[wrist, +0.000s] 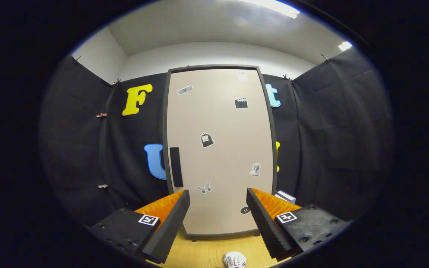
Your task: Open the shoe cabinet door, grab the shoes and put them into the shoe cabinet, then close the shoe cabinet door.
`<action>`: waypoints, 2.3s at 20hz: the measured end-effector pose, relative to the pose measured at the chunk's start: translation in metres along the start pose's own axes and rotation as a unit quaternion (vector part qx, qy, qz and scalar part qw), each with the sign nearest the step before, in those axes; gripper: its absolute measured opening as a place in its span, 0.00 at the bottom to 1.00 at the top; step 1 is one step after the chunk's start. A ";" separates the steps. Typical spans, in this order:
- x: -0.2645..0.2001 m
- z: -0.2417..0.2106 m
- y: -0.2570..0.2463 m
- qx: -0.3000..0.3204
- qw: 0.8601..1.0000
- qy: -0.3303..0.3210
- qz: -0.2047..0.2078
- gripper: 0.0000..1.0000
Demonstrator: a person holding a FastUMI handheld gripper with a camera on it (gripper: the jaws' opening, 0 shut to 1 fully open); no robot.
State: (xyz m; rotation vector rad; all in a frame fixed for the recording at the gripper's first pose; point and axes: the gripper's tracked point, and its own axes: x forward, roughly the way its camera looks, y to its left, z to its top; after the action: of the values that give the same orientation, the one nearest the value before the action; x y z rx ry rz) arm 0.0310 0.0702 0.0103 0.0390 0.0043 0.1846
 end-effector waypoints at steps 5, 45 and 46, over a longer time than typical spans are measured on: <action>0.032 0.029 0.032 0.003 0.999 -0.036 0.032 0.98; 0.187 -0.053 0.115 0.002 0.991 0.125 0.054 0.16; 0.178 -0.052 0.114 -0.001 0.991 0.123 0.061 0.16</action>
State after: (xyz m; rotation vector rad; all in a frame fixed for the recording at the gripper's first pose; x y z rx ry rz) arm 0.1848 0.2167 -0.0373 0.0153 0.2476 0.3105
